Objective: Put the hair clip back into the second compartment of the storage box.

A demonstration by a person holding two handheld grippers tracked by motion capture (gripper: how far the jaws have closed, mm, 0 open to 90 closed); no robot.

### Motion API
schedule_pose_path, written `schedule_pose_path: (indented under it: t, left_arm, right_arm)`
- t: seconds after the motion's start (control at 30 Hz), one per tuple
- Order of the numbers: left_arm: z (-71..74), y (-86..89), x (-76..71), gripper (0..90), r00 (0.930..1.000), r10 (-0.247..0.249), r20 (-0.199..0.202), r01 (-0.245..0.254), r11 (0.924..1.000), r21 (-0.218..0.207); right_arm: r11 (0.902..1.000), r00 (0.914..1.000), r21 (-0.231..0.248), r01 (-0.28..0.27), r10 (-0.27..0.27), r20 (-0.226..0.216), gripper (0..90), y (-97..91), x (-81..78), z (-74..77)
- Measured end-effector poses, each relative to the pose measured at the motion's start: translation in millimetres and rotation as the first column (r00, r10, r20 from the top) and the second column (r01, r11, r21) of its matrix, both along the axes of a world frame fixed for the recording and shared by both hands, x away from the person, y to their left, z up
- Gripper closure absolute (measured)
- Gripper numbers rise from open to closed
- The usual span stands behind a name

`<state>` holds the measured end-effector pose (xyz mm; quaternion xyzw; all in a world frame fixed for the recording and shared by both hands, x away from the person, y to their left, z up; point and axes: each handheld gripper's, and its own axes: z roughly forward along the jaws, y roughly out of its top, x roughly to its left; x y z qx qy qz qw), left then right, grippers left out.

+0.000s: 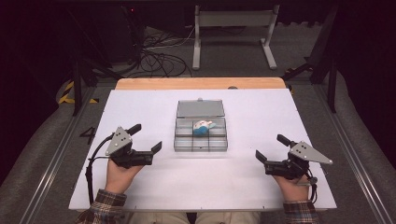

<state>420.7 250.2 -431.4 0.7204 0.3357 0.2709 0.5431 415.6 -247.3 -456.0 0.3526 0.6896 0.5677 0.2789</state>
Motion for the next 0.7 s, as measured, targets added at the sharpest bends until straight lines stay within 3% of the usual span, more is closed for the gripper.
schedule_pose_path:
  t: [0.33,0.7]
  left_arm:
    - [-2.8,13.6,-9.5,1.5,0.9994,0.027,0.021,-0.027,0.9990,-0.035]
    - [-7.9,25.0,-16.7,1.0,0.9988,0.028,0.039,-0.026,0.9986,-0.046]
  right_arm:
    - [0.9999,1.0000,0.014,0.003,-0.003,0.000,0.0,-2.0,0.8,-0.2]
    - [0.9999,1.0000,0.009,0.007,-0.007,-0.002,0.0,-2.6,0.9,-0.3]
